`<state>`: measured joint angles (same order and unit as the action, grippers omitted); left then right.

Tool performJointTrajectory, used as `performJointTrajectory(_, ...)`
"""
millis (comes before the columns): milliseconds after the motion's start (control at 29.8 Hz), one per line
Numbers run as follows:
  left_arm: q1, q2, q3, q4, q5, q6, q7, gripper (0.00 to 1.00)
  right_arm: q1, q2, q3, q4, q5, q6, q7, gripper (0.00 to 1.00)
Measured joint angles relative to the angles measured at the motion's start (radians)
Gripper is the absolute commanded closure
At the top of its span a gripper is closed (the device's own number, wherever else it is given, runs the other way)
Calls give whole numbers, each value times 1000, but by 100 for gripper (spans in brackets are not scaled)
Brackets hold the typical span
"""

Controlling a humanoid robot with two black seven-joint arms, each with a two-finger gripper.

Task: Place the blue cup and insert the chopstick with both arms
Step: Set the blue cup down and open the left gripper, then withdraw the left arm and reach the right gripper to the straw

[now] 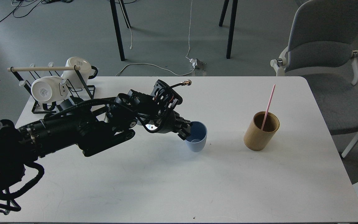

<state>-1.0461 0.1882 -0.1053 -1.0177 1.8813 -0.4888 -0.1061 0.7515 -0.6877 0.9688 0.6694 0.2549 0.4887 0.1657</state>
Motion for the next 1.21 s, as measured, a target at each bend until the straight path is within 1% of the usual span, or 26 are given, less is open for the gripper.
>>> performJointTrajectory(67, 0, 1, 1, 7, 0, 0, 0, 84, 0, 0, 0, 0, 0, 0, 0, 0)
performJointTrajectory(168, -2, -4, 1, 11, 0, 0, 0, 79, 0, -1, 0, 0, 0, 0, 0, 0)
performJointTrajectory(302, -10, -5, -3, 11, -2, 0, 0, 78, 0, -1, 3, -1, 0, 0, 0, 0)
performJointTrajectory(335, -10, -4, -6, 11, -9, 0, 0, 75, 0, -1, 3, -1, 0, 0, 0, 0)
performJointTrajectory(436, -16, 3, -15, 11, -48, 0, 0, 62, 0, -3, 4, -1, 0, 0, 0, 0)
performJointTrajectory(469, -22, 7, -21, 11, -66, 0, 0, 56, 0, -5, 4, -1, 0, 0, 0, 0)
performJointTrajectory(503, -33, 16, -35, 10, -92, 0, 0, 45, 0, -7, 3, -1, 0, 0, 0, 0)
performJointTrajectory(570, -51, 45, -91, 10, -151, 0, 0, 17, -4, -12, 2, 0, 0, 0, -2, 0)
performJointTrajectory(603, -55, 63, -135, 8, -188, 0, 1, 8, -12, -18, 2, 2, 0, 0, -4, 0)
performJointTrajectory(637, -56, 79, -188, 5, -233, 0, 1, 4, -24, -27, 1, 6, 0, 0, -4, 0)
performJointTrajectory(704, -54, 97, -289, 2, -330, 0, 1, 1, -54, -39, -1, 20, 0, 0, -4, 0)
performJointTrajectory(771, -43, 103, -380, 7, -460, 0, 1, 1, -99, -49, -2, 47, 0, 0, 0, 0)
performJointTrajectory(872, -33, 107, -464, 22, -676, 0, 1, 1, -138, -99, -1, 103, -2, 0, 5, 0)
performJointTrajectory(1006, -31, 107, -511, 119, -948, 0, 1, 1, -150, -188, -6, 181, -39, 0, 6, 0)
performJointTrajectory(1106, -27, 98, -520, 227, -1112, 0, -3, 1, -151, -235, -7, 231, -141, 0, 6, 0)
performJointTrajectory(1207, -26, 89, -533, 311, -1278, 0, -37, 1, -151, -259, -4, 263, -246, 0, 6, 0)
